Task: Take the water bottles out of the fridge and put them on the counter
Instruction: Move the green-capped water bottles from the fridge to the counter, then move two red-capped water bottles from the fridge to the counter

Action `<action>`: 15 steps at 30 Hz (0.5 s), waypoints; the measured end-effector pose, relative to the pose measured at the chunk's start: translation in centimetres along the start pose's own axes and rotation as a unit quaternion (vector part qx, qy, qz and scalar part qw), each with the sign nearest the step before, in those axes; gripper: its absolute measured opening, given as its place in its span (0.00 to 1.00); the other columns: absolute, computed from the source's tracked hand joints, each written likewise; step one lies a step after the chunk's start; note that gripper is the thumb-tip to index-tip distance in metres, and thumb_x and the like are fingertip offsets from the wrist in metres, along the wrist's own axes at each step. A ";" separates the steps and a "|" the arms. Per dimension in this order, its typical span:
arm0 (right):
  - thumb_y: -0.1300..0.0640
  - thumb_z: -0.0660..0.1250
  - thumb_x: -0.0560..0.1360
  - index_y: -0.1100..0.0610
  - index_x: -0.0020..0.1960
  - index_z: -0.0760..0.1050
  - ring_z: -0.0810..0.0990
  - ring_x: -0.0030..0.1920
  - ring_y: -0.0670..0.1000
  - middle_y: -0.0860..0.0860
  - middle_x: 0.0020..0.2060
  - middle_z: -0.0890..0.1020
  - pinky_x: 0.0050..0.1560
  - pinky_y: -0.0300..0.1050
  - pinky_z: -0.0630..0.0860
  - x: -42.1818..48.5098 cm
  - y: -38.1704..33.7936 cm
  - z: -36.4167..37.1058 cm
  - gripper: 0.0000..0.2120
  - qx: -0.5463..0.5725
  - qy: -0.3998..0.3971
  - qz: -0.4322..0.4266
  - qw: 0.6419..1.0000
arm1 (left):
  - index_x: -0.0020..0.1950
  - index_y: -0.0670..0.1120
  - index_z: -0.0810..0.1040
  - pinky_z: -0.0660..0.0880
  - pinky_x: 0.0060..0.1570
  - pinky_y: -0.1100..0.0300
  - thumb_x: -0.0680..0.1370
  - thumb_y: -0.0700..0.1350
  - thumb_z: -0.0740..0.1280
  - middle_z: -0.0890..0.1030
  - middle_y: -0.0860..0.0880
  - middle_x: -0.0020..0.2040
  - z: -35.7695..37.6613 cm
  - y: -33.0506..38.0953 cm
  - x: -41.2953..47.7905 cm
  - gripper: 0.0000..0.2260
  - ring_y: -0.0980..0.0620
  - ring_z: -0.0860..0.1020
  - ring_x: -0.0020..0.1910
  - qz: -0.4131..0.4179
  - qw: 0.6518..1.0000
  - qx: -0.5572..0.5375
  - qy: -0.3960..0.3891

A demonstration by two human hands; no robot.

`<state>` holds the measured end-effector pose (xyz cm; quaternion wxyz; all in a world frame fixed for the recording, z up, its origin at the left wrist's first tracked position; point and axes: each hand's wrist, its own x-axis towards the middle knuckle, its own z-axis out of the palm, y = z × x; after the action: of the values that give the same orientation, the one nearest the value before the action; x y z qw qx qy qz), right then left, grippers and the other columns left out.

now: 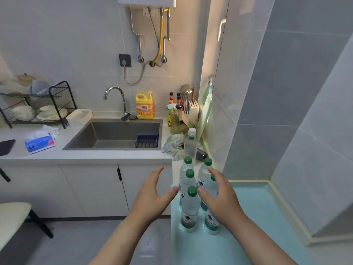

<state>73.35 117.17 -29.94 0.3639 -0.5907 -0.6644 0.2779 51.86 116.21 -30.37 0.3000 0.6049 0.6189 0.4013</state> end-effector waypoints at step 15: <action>0.49 0.68 0.76 0.46 0.73 0.63 0.63 0.63 0.39 0.36 0.64 0.65 0.63 0.40 0.63 -8.7 -13.4 3.9 0.28 0.044 -0.109 -0.210 0.971 | 0.75 0.62 0.59 0.63 0.67 0.56 0.75 0.57 0.69 0.61 0.65 0.66 -12.4 2.6 -15.7 0.31 0.63 0.61 0.66 -0.032 0.981 0.037 0.188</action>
<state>62.65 106.85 -22.85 0.3658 -0.3872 -0.7963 0.2869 43.93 98.83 -23.77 0.1686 0.5096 0.6976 0.4746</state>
